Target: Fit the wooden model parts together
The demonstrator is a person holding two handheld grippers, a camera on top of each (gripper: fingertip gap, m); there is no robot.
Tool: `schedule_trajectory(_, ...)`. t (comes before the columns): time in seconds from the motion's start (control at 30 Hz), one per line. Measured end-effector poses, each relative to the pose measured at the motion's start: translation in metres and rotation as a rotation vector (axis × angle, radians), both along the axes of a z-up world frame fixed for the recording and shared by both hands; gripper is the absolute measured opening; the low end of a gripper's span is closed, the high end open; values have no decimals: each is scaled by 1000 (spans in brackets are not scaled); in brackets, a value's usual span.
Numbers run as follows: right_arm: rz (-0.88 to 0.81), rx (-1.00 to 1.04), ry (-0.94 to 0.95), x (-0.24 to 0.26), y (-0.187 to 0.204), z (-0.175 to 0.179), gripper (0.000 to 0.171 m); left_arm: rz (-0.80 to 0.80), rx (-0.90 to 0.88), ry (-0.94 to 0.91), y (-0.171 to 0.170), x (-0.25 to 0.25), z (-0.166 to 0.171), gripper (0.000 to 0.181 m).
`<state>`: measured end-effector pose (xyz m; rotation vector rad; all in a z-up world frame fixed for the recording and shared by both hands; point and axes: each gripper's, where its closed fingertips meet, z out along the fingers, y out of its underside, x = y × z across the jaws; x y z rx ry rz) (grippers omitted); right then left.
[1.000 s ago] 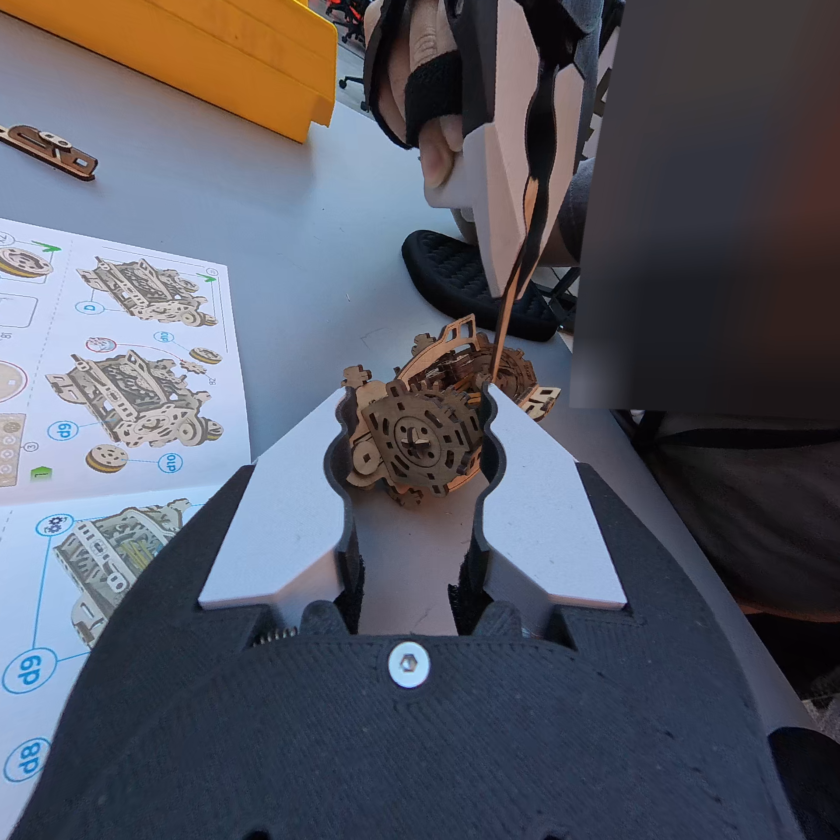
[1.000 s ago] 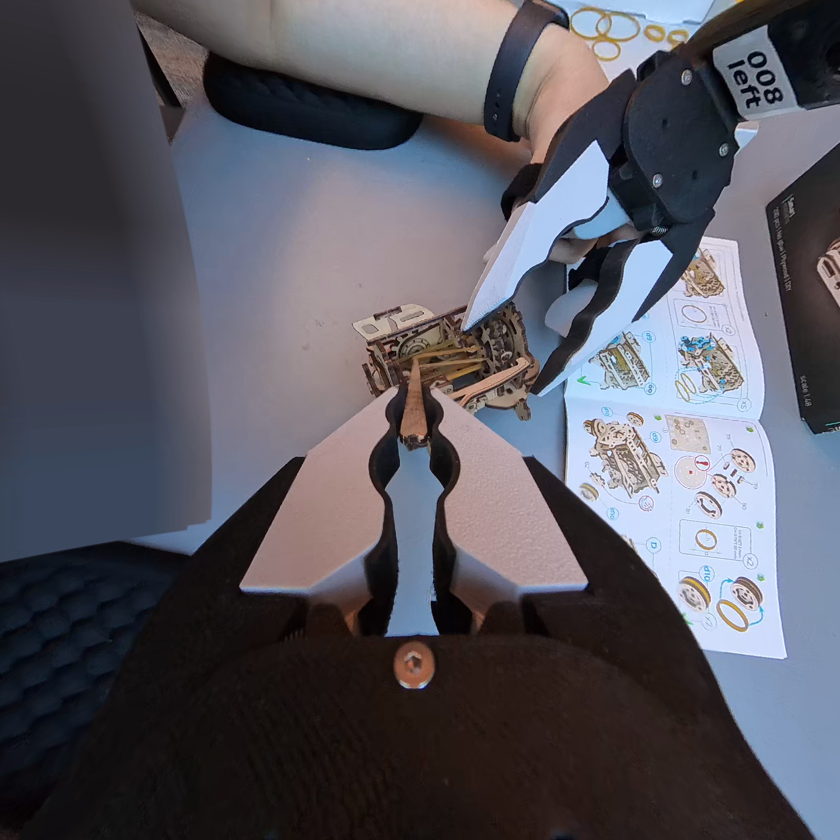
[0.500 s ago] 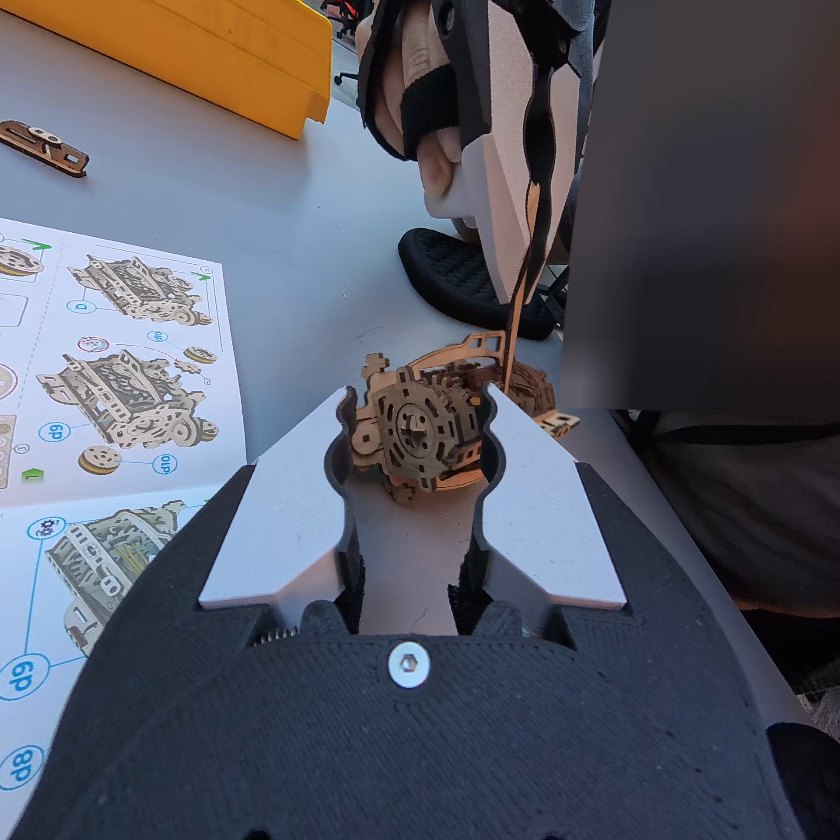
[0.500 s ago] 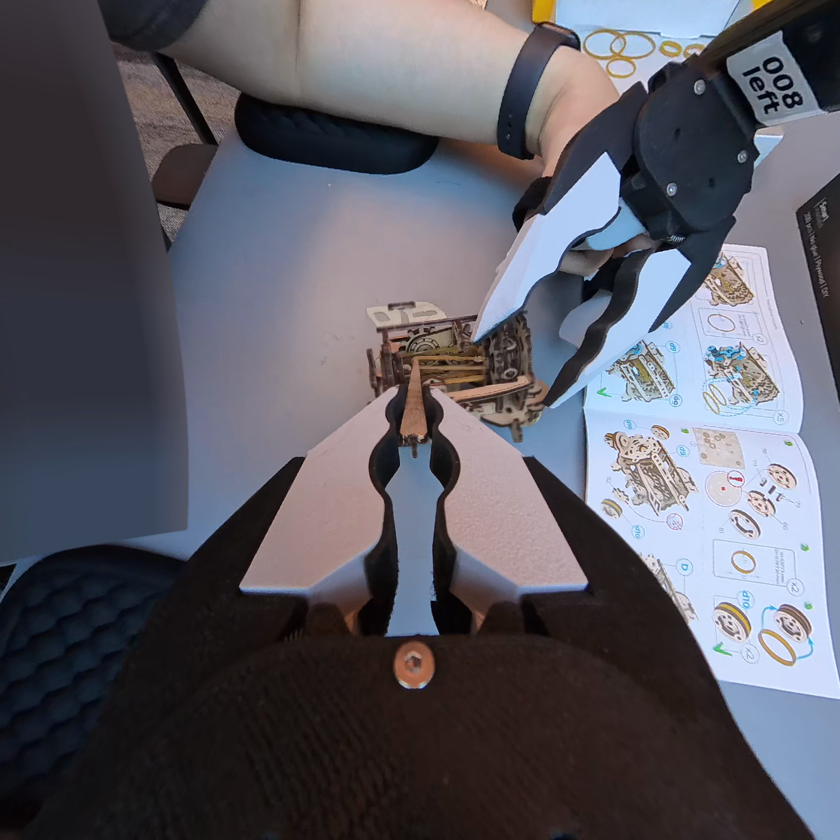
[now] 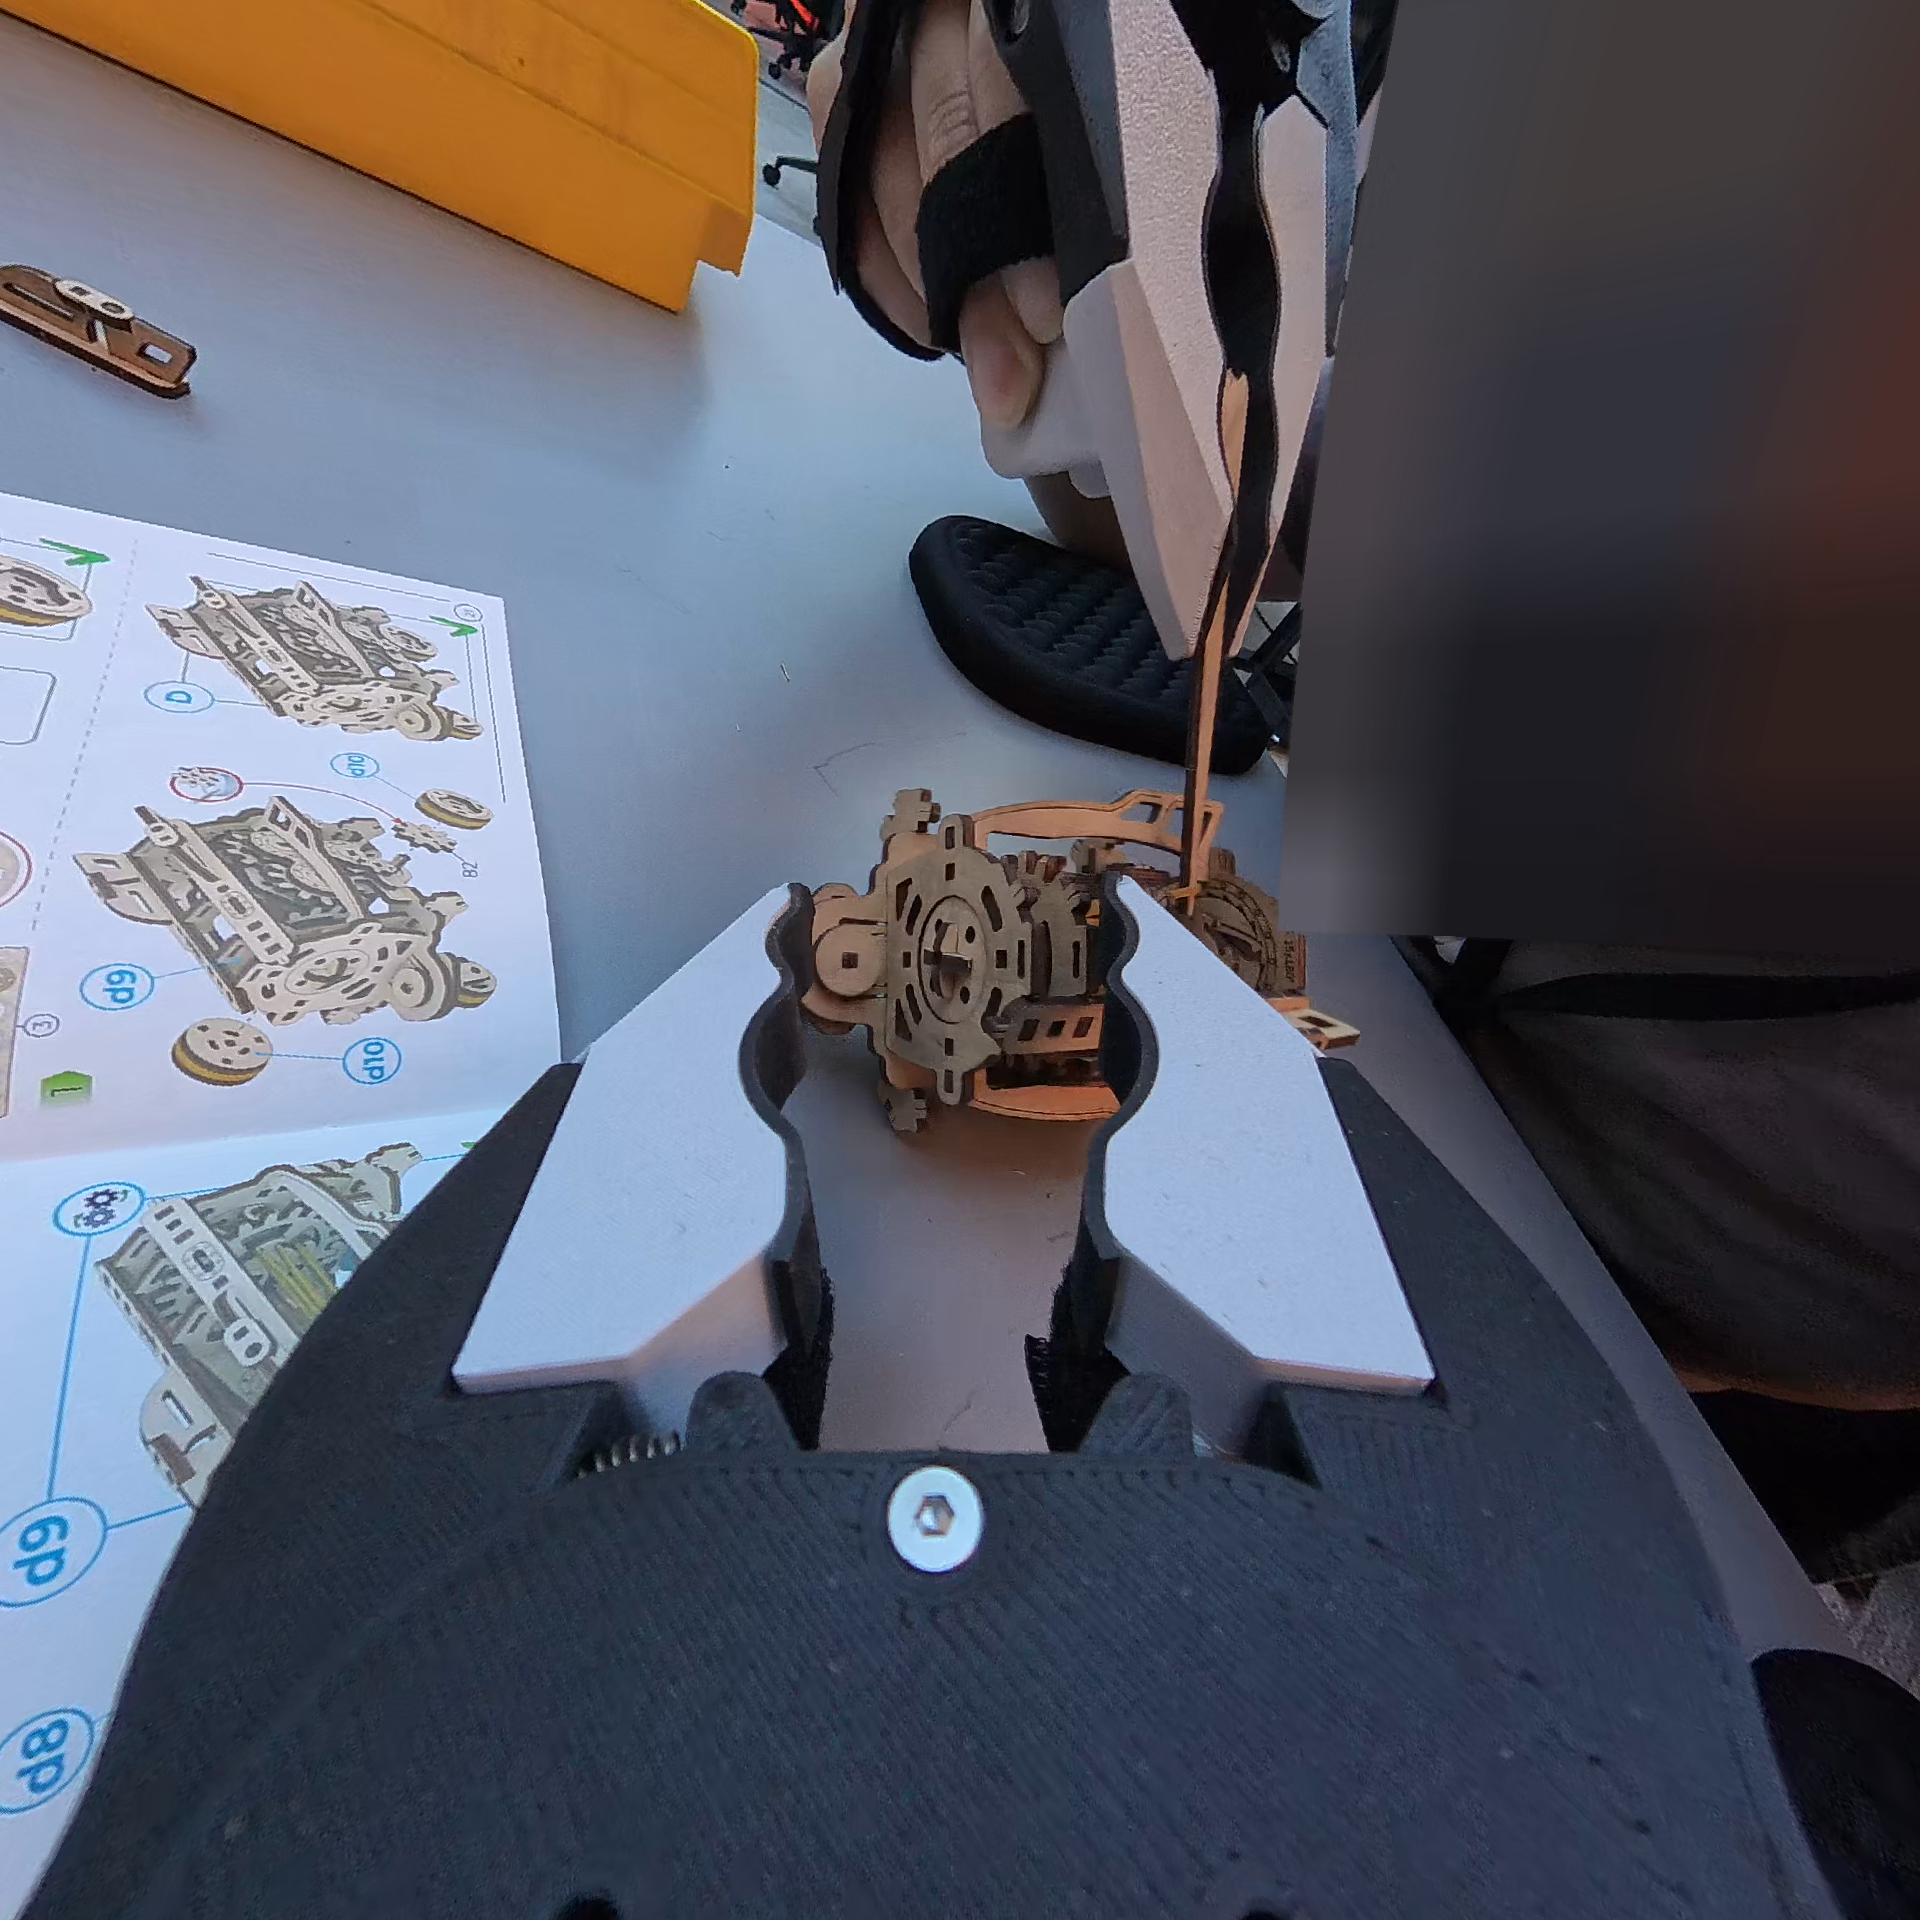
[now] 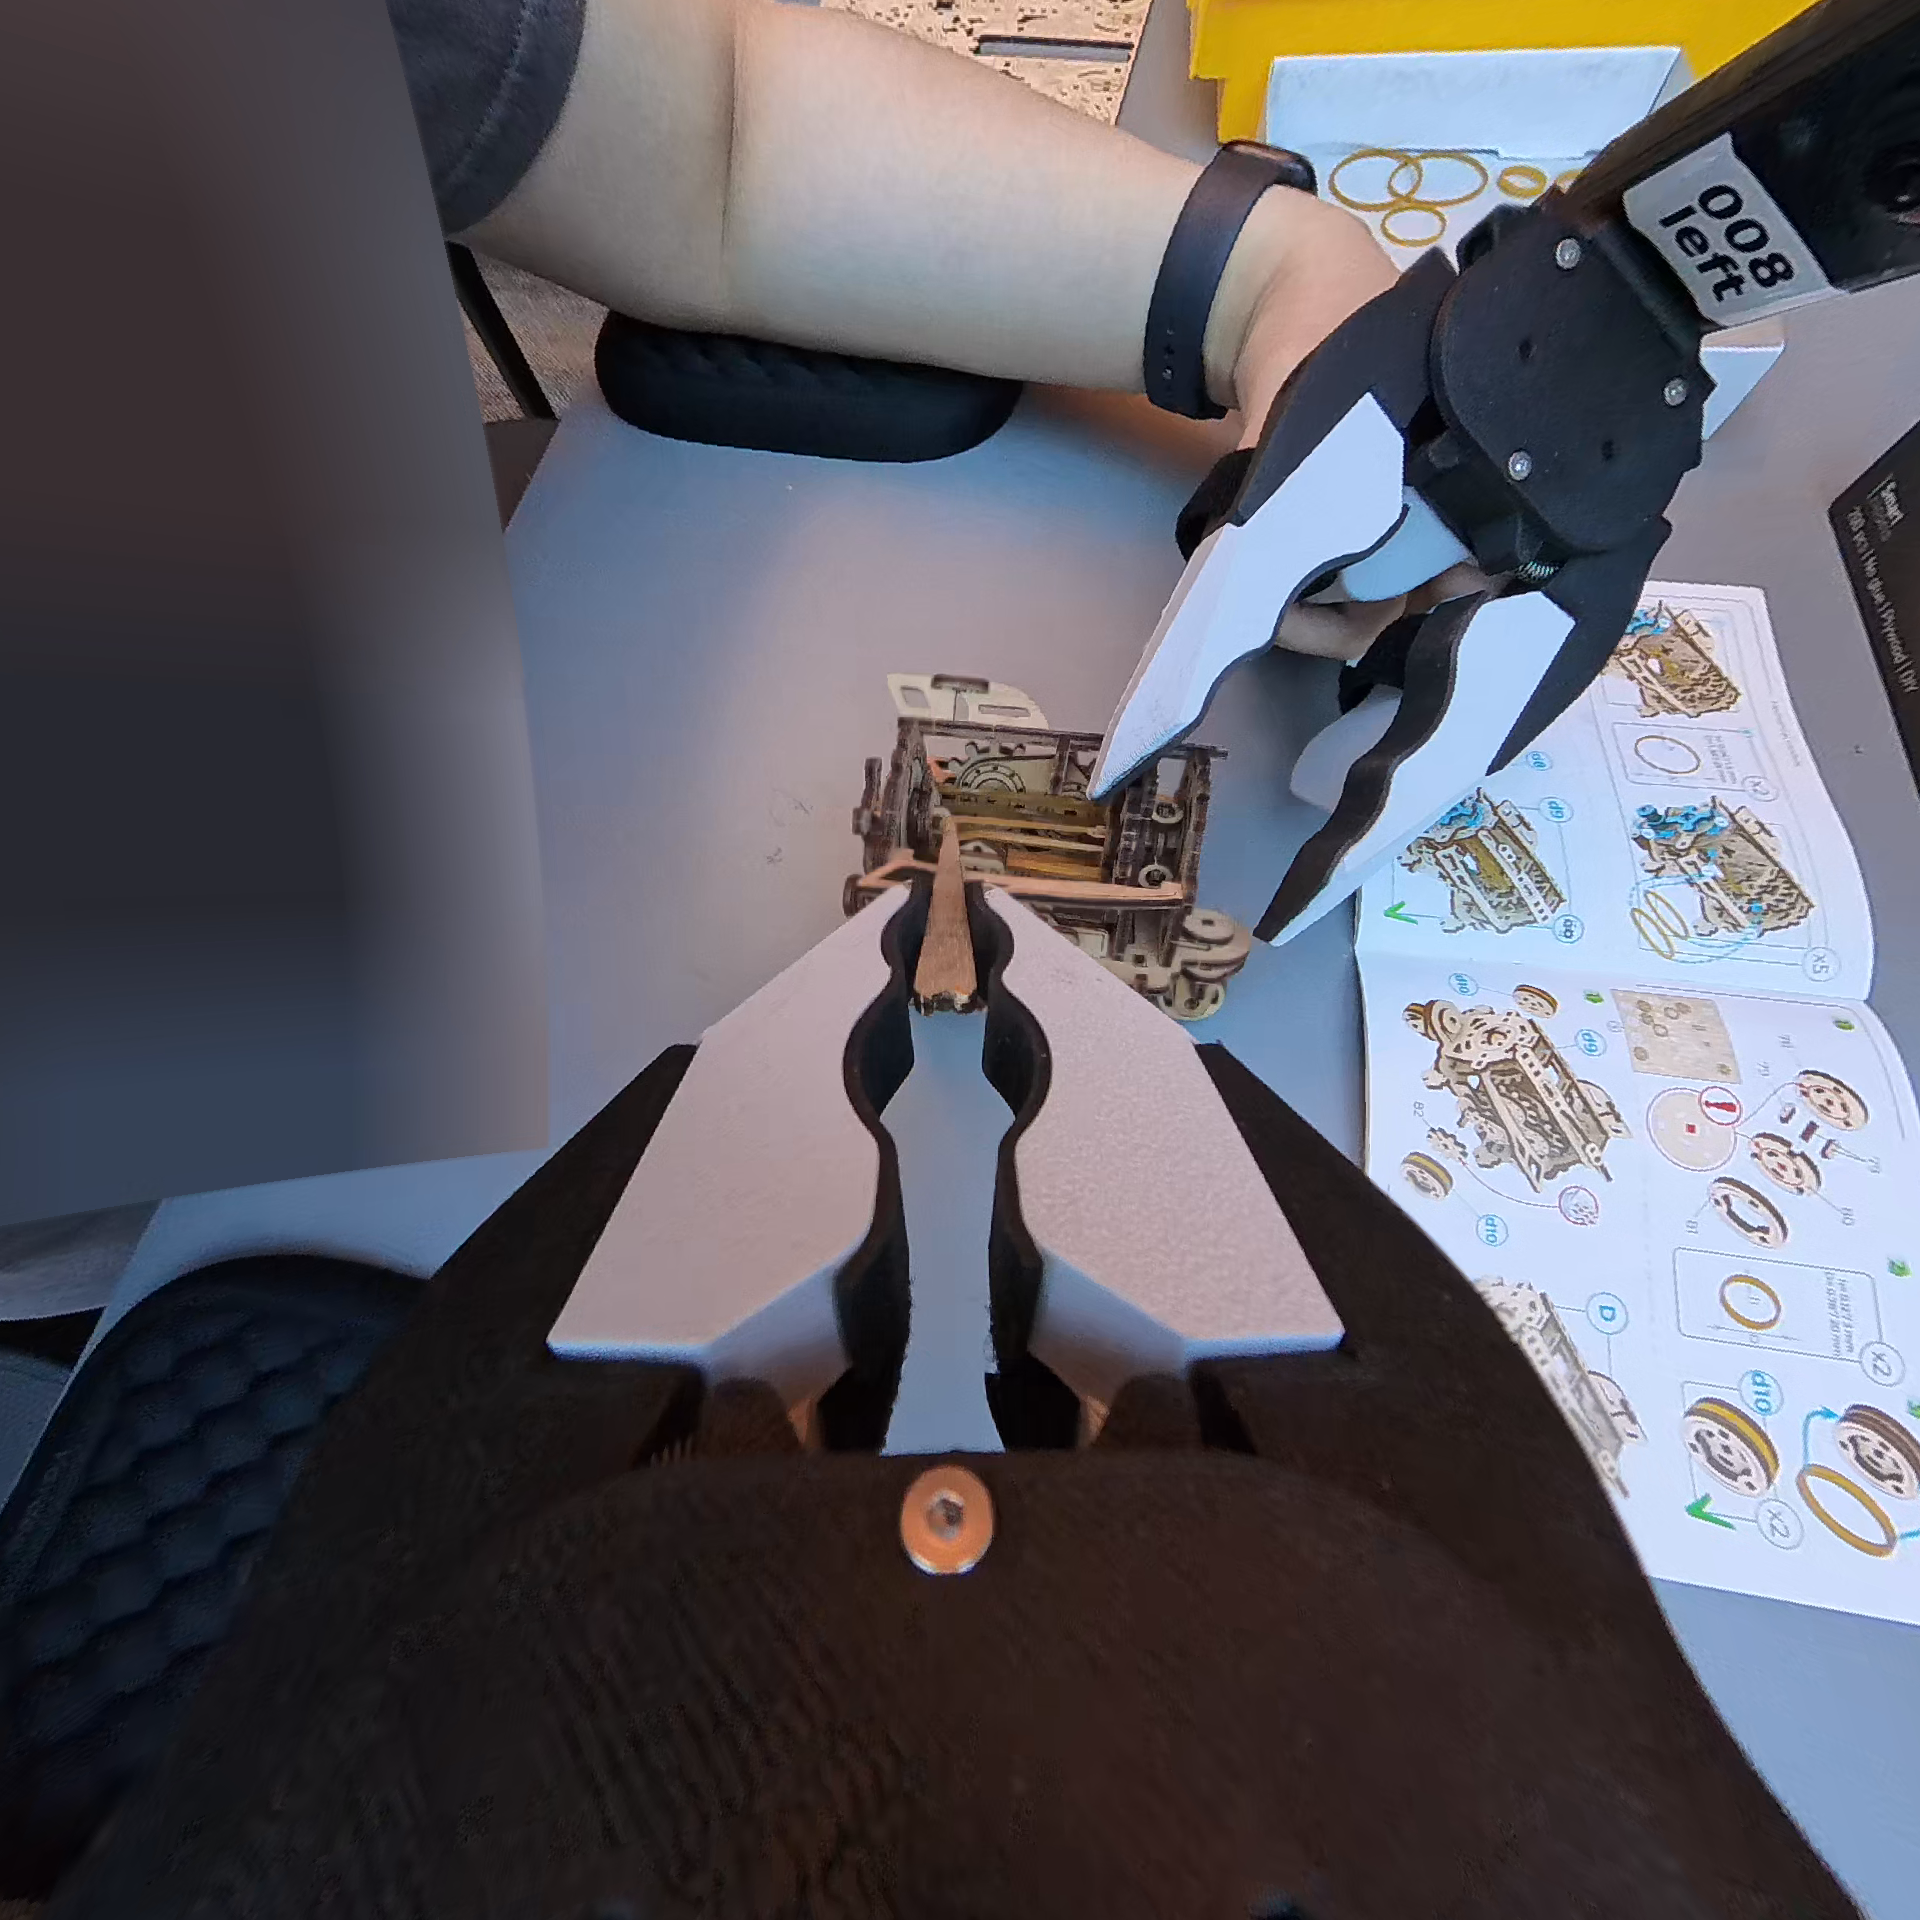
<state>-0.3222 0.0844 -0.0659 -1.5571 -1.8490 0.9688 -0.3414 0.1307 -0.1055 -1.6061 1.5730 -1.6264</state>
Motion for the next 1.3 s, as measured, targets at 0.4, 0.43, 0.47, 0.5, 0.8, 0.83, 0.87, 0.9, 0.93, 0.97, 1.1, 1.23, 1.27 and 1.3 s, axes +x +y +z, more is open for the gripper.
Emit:
schedule_trajectory(0.4, -34, -22, -11, -1, -5, 1, 5, 24, -2, -64, 2, 0, 20, 64)
schedule_trajectory(0.43, -33, -21, -16, -1, -6, 0, 5, 34, 19, -63, 3, -1, 23, 66)
schedule_trajectory(0.47, -35, -24, -22, -1, -6, -1, 5, 37, 43, -55, 2, -2, 25, 67)
schedule_trajectory(0.5, -38, -31, -25, -1, -6, -1, 5, 38, 68, -44, 1, -2, 27, 69)
schedule_trajectory(0.8, -58, -40, -32, 2, -6, -1, 5, -18, 374, 122, -33, -15, 34, 60)
schedule_trajectory(0.83, -58, -39, -31, 2, -5, -1, 5, -12, 382, 120, -37, -15, 33, 57)
schedule_trajectory(0.87, -57, -41, -30, 3, -5, 0, 5, -3, 385, 118, -42, -14, 33, 57)
schedule_trajectory(0.9, -56, -44, -30, 3, -5, 0, 5, 0, 395, 125, -47, -15, 31, 56)
schedule_trajectory(0.93, -55, -46, -30, 4, -5, 0, 5, 8, 426, 138, -50, -15, 27, 54)
schedule_trajectory(0.97, -55, -48, -28, 4, -4, 0, 5, 19, 471, 150, -53, -14, 23, 55)
schedule_trajectory(1.1, -72, -71, -34, 3, -4, -2, 5, 88, 687, 137, -54, -5, 19, 55)
schedule_trajectory(1.23, -95, -52, -50, 2, -6, -5, 5, 67, 832, 118, -59, -1, 20, 44)
schedule_trajectory(1.27, -98, -46, -55, 2, -7, -5, 5, 42, 842, 122, -61, -1, 18, 42)
schedule_trajectory(1.3, -96, -41, -58, 2, -8, -6, 5, 18, 840, 136, -63, -2, 16, 42)
